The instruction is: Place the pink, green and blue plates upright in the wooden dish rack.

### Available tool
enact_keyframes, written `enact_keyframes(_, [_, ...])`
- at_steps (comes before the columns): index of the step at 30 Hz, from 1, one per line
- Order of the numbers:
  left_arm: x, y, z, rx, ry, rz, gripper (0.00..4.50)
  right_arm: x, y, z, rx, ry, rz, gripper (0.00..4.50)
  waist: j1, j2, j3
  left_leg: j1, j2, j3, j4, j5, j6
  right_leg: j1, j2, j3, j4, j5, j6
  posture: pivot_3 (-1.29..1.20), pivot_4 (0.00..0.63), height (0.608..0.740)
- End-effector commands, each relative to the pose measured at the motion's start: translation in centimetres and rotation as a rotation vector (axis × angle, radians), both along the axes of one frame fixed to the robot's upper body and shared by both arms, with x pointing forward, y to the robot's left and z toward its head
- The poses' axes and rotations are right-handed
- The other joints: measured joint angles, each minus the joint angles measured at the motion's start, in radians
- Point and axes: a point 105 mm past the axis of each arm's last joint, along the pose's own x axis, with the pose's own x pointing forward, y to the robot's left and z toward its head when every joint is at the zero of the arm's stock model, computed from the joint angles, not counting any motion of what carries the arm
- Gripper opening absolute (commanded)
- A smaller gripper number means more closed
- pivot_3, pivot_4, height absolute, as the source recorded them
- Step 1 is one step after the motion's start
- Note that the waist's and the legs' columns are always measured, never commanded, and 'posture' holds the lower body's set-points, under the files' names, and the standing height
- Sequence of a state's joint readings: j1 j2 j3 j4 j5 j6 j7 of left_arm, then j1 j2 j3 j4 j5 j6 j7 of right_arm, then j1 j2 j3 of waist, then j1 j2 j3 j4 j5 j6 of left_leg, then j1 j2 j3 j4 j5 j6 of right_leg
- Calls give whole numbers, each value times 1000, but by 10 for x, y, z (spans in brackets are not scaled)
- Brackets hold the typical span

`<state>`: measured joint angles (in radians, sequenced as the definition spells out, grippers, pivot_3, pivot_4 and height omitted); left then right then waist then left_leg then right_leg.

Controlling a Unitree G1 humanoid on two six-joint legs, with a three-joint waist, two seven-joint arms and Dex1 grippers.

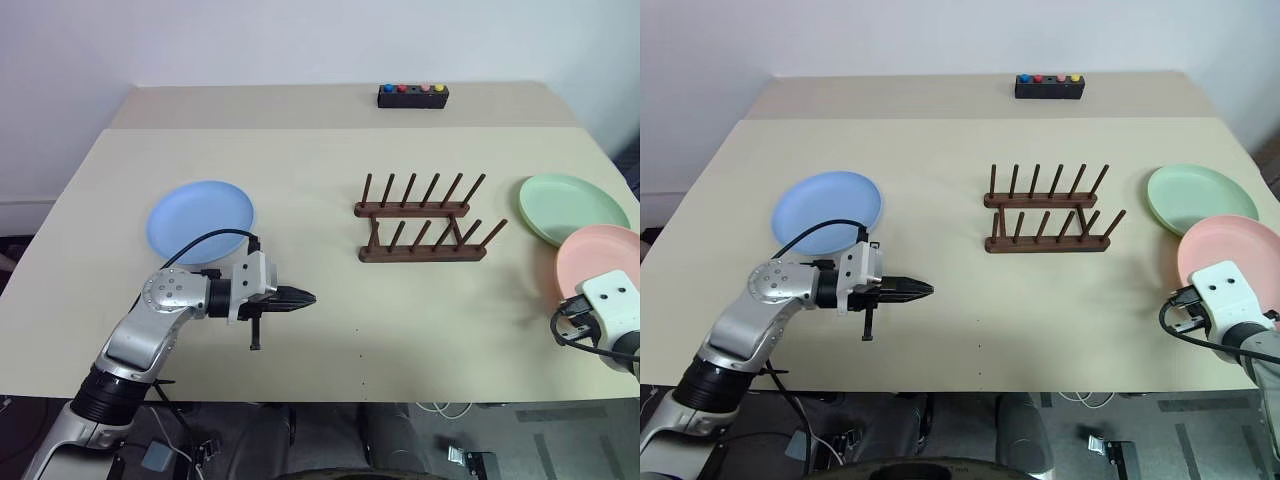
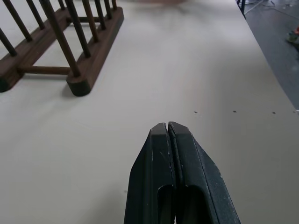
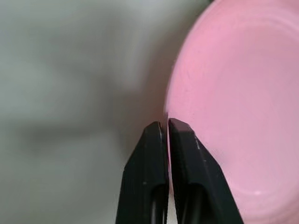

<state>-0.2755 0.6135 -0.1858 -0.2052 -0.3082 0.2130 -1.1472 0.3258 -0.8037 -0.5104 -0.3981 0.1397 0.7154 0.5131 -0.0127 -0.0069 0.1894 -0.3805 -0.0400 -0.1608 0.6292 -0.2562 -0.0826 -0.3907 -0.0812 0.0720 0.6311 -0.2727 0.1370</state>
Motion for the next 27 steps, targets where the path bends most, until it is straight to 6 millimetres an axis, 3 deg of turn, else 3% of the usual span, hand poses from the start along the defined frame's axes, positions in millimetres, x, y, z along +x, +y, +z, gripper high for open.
enact_keyframes(1, [2, -5, 2, -8, -31, -12, 0, 0, -4, 22, -78, -61, 0, 55, 0, 0, 0, 0, 0, 0, 0, 0, 0, 0, 0, 0, 0, 0, 0, 0, 150, 740])
enact_keyframes(3, [3, -7, 1, -12, -34, -11, 0, 0, -8, 34, -149, -84, 9, 55, 0, 0, 0, 0, 0, 0, 0, 0, 0, 0, 0, 0, 0, 0, 0, 0, 150, 740])
enact_keyframes(6, [5, -9, 0, -21, -42, -12, 0, 3, -8, 69, -238, -187, 24, 55, -1, 1, 0, 0, 0, 0, 0, 0, 0, 0, 0, 0, 0, 0, 0, 0, 150, 740])
enact_keyframes(9, [7, -12, 0, -29, -51, -15, 0, 10, 6, 108, -313, -327, 114, 55, -5, 1, 0, 0, 0, 1, 0, 0, 0, 0, 0, 0, 0, 1, 2, 0, 150, 740])
enact_keyframes(14, [13, -21, 0, -43, -68, -23, 0, 24, 35, 155, -325, -520, 283, 55, -2, 0, 0, 0, 0, 0, 0, 0, 0, 0, 0, 0, 0, 1, 3, 0, 150, 740])
enact_keyframes(18, [17, -26, 2, -55, -83, -20, 0, 35, 54, 181, -186, -669, 423, 55, -1, 0, 1, 0, 0, 0, 0, 0, 0, 0, 0, 0, 0, 2, 3, 0, 150, 740])
enact_keyframes(22, [20, -24, 5, -68, -93, 1, 0, 37, 78, 200, 198, -731, 610, 55, -4, 0, 1, 0, 0, 0, 1, 0, 0, 0, 0, 0, 0, 2, 3, 0, 150, 740])
enact_keyframes(27, [21, -17, 4, -58, -110, 40, 0, 38, 95, 198, 521, -677, 751, 55, -1, 0, 1, 0, 0, 0, 0, 0, 0, 0, 0, 0, 0, 2, 3, 0, 150, 740])
